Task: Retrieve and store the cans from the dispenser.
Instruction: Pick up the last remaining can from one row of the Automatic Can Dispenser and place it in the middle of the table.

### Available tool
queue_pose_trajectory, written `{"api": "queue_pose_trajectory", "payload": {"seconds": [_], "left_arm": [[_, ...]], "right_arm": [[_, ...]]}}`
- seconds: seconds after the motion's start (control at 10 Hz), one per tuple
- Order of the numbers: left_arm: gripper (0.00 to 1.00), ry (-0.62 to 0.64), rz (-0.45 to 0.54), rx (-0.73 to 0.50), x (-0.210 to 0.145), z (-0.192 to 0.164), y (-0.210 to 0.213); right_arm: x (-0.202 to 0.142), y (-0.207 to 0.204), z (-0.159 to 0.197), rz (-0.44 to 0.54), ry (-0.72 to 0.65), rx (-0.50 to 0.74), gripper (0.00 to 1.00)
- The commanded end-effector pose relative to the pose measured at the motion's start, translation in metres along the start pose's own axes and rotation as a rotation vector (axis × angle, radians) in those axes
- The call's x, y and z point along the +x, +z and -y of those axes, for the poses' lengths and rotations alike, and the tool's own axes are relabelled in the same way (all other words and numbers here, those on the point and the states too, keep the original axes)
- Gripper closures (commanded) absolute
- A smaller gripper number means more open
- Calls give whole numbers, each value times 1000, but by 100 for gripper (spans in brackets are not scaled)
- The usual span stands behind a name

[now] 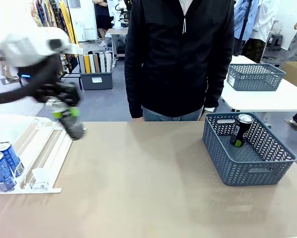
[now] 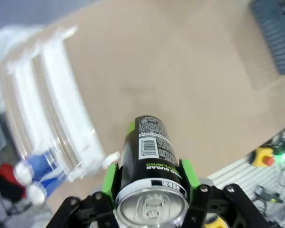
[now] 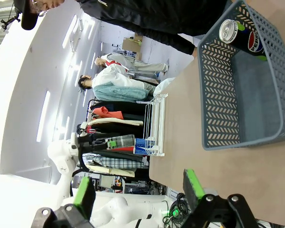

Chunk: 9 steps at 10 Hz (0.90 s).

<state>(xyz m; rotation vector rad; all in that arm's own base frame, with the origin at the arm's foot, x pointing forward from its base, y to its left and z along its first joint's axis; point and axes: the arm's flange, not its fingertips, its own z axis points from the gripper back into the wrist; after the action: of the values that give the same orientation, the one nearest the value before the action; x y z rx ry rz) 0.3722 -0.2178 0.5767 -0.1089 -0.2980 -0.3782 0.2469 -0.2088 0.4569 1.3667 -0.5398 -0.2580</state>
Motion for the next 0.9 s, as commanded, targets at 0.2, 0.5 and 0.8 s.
{"api": "queue_pose_trajectory", "payload": {"seconds": [0.2, 0.5, 0.8], "left_arm": [[100, -261, -108, -46, 99, 115, -107], [100, -278, -236, -24, 111, 154, -179], [100, -314, -262, 1, 99, 155, -209]], "right_arm": [[2, 2, -2, -2, 21, 12, 0], [2, 2, -2, -2, 21, 12, 0], [2, 2, -2, -2, 21, 12, 0]]}}
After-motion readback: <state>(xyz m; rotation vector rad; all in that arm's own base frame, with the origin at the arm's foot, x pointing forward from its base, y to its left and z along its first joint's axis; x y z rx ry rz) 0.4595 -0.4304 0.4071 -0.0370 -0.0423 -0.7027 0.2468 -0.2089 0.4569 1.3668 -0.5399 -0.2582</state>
